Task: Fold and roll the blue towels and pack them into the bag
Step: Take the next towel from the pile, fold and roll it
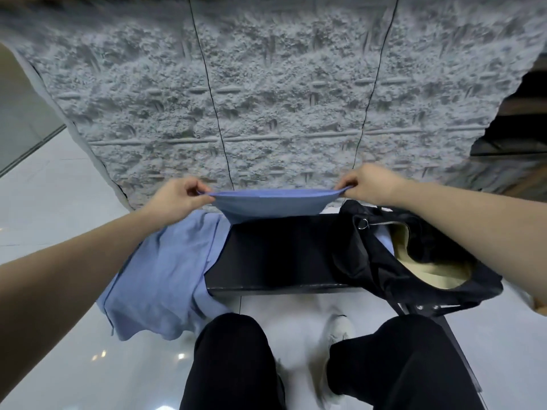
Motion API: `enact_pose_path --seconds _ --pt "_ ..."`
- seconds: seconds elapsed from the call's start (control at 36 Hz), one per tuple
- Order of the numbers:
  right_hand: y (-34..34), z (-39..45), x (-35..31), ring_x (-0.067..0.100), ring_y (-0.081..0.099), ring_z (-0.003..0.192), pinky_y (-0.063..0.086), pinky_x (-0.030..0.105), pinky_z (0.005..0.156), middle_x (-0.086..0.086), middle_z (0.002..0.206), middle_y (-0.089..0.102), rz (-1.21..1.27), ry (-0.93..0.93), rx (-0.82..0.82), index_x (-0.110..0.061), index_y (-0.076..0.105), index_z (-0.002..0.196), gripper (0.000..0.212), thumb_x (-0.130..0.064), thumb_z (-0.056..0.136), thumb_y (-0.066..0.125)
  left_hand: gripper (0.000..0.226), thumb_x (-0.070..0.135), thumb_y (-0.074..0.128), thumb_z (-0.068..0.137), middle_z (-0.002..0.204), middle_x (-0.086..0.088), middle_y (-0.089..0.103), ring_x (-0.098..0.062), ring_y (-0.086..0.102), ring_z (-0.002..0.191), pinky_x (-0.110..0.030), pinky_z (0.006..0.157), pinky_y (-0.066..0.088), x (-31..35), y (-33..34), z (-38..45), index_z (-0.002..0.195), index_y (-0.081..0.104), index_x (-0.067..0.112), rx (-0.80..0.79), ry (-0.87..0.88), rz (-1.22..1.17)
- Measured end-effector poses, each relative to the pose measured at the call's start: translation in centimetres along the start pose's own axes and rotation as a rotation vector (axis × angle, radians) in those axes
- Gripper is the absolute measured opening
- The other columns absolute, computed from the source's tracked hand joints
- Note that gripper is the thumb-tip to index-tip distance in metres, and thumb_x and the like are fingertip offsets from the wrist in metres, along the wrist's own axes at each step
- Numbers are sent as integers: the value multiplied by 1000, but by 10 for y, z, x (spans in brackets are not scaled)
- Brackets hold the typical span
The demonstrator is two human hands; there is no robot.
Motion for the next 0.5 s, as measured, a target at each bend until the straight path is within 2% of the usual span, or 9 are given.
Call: enact_pose_path --seconds 0.06,0.14,0.19,0.22,0.28,0.36,0.42,0.5 --pt "18 -8 4 18 61 88 45 27 72 -6 90 66 -65 -17 -65 -26 71 97 21 -11 90 58 12 13 71 88 79 -5 67 -6 56 64 -22 63 44 -11 15 -13 80 65 18 -59 -4 70" --pt "43 -23 11 19 61 95 48 32 80 -2 103 68 -131 -42 -192 -22 69 104 20 -14 92 56 10 14 68 90 88 -7 68 -21 62 83 -24 73 45 -30 37 -32 82 64 18 -141 -4 129" --pt "56 -33 13 17 60 97 44 28 78 -3 106 69 -172 -68 -218 -21 70 105 22 -14 91 55 8 17 68 91 90 -2 67 -22 62 90 -20 75 46 -39 49 -42 85 64 19 -199 -11 167" --pt "62 -38 13 16 60 98 40 25 76 -3 106 70 -184 -81 -219 -21 71 105 24 -13 89 56 7 18 68 90 90 -1 67 -22 63 91 -23 78 48 -44 53 -46 85 64 20 -219 -22 178" --pt "69 -46 13 12 60 93 37 21 73 -7 100 70 -190 -79 -234 -20 72 106 26 -12 88 55 7 21 70 89 88 -3 69 -24 65 89 -37 83 53 -52 58 -52 84 66 21 -231 -42 165" --pt "73 -55 14 -1 55 69 39 15 64 -21 71 59 -157 -50 -229 -22 71 106 25 -14 89 55 7 24 73 87 84 -6 70 -25 65 82 -45 80 56 -57 62 -59 82 67 24 -204 -69 155" --pt "73 -58 15 -5 53 61 41 14 64 -23 64 54 -112 -34 -204 -24 72 107 24 -16 89 57 8 24 73 86 82 -8 68 -26 62 76 -43 76 53 -56 64 -62 81 67 25 -166 -67 166" --pt "76 -65 16 -6 54 61 45 20 68 -23 68 56 -43 12 -175 -25 72 104 22 -16 90 57 13 20 70 89 77 5 63 -7 52 58 -28 62 43 -50 66 -67 79 64 25 -138 -53 162"
Point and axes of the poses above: each hand's wrist, its own z-axis towards the middle knuckle, its own y-axis out of the palm, x = y × z, the point moved 1 cm from there along z, towards the middle knuckle
